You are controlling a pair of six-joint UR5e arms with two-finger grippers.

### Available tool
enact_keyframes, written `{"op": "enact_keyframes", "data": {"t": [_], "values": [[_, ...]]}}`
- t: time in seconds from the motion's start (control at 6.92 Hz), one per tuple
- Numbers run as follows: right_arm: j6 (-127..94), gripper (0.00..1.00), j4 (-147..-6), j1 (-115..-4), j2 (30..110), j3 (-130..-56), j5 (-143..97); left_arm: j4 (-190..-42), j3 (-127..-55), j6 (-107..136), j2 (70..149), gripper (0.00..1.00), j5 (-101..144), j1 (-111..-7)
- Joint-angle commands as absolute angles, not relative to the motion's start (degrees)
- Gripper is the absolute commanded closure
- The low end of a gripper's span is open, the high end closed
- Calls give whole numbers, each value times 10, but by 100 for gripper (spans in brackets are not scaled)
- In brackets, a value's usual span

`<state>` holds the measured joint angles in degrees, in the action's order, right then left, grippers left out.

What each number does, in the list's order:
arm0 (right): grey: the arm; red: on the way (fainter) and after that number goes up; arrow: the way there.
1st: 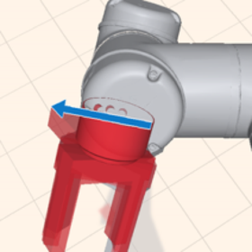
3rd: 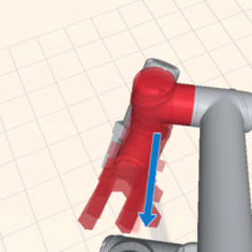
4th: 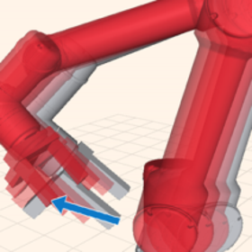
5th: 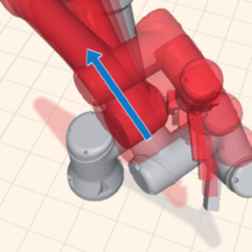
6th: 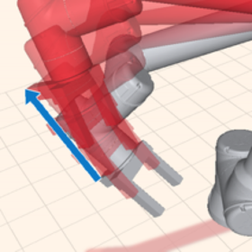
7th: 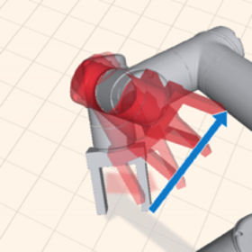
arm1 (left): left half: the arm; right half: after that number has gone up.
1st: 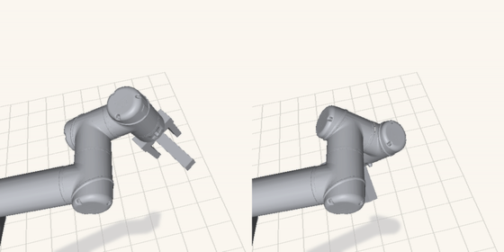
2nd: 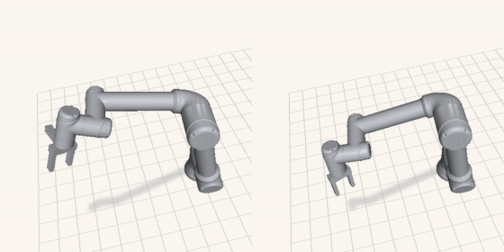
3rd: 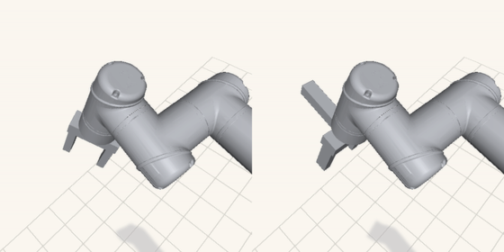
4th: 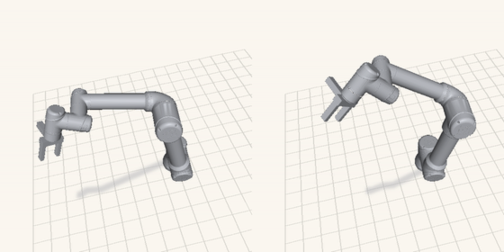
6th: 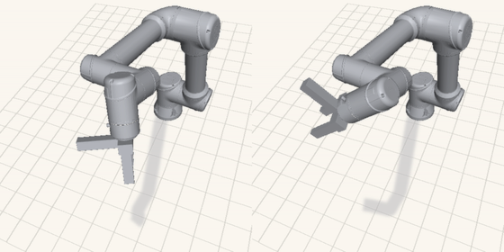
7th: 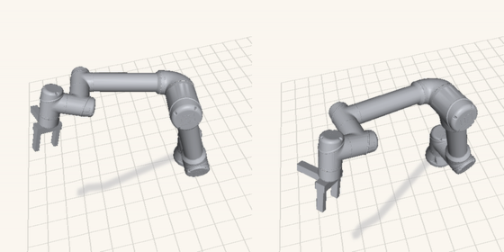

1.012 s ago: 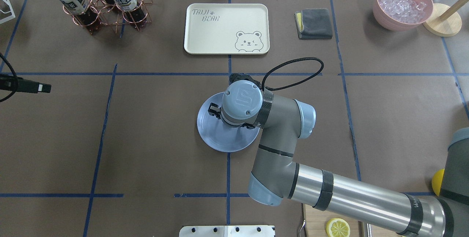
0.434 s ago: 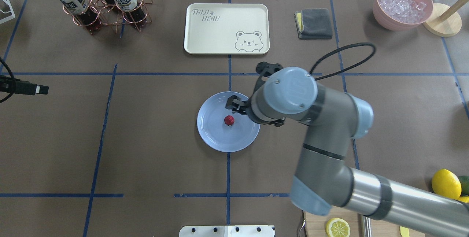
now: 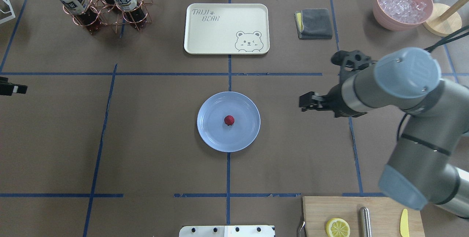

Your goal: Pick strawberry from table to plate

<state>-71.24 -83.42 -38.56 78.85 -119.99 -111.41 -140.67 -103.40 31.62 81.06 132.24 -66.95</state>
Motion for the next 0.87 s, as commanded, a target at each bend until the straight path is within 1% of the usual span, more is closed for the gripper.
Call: {"op": "enact_keyframes", "data": {"t": [0.0, 0.14, 0.43, 0.58, 0.72], "values": [[-505, 0, -830, -524, 900, -1216, -1204, -1404, -977, 186, 810, 17, 1365, -757], [-398, 0, -830, -596, 938, -1204, -1248, -1398, -942, 117, 811, 17, 1365, -793], [-218, 0, -831, -712, 986, -1160, -1307, -1258, -940, -26, 821, 16, 1361, -859], [-142, 0, -831, -768, 995, -1127, -1336, -1162, -940, -63, 856, 12, 1361, -891], [-80, 0, -833, -807, 996, -1095, -1355, -1028, -949, -88, 900, 0, 1373, -929]]}}
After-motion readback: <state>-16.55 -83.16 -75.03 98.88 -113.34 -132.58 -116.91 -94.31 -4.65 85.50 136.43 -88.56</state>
